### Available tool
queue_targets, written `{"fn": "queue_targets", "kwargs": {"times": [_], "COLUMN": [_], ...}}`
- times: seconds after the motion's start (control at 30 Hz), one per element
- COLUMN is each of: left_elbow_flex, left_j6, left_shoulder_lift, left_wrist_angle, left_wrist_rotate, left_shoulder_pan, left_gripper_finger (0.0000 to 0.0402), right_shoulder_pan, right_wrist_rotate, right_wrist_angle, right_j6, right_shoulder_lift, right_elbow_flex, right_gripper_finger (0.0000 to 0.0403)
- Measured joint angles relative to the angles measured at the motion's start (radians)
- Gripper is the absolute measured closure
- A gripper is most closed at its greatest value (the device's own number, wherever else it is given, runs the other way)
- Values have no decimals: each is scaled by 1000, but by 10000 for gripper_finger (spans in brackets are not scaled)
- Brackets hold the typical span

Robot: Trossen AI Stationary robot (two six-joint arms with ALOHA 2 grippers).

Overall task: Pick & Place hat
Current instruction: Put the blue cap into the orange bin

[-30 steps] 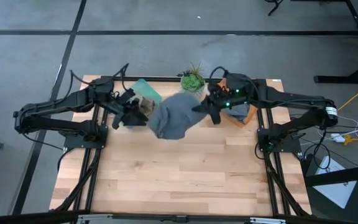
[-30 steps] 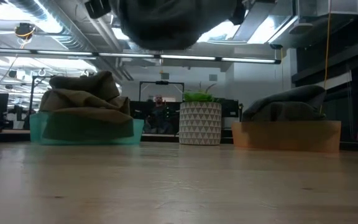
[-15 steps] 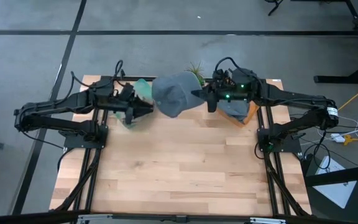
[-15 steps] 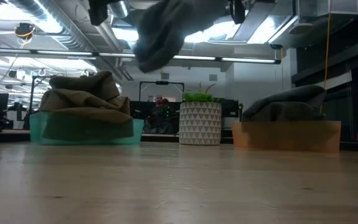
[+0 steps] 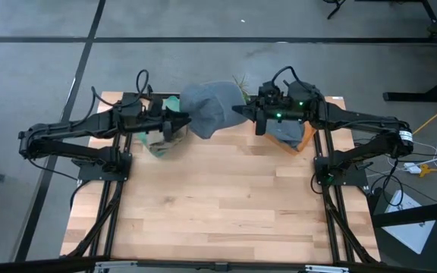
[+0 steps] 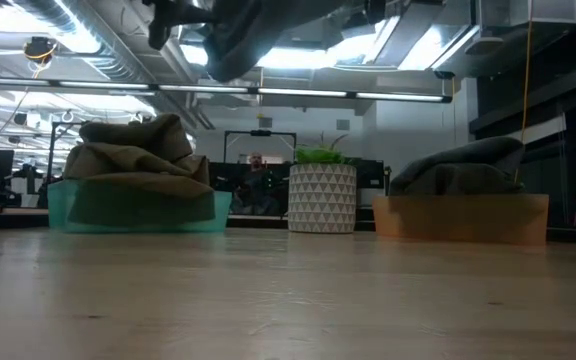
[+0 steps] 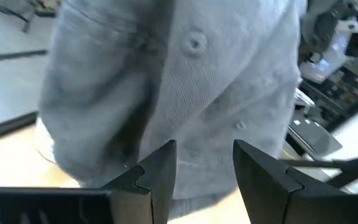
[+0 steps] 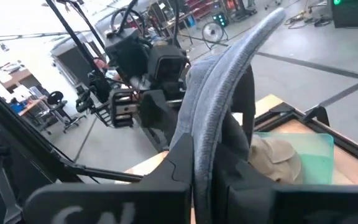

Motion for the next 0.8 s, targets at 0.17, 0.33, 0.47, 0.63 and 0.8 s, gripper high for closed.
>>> {"fn": "queue_targets", "kwargs": {"times": [0.17,0.33,0.47,0.63,0.8], "left_elbow_flex": [0,0,0,0,0], "left_j6": [-1,8,28,20,21], "left_shoulder_lift": [16,23,20,21,30], "left_wrist_angle": [36,19,-14,-13,32], "left_wrist_rotate": [-43,-56,-130,-169,-183], "left_shoulder_pan": [0,0,0,0,0], "left_gripper_finger": [249,249,249,247,233], "right_shoulder_pan": [11,15,15,14,14], "right_wrist_rotate": [23,26,26,26,26], "right_wrist_angle": [27,54,56,65,64], "right_j6": [0,-7,-16,-19,-15], "right_shoulder_lift": [0,0,0,0,0], "right_elbow_flex": [0,0,0,0,0], "right_gripper_finger": [388,388,388,388,388]}}
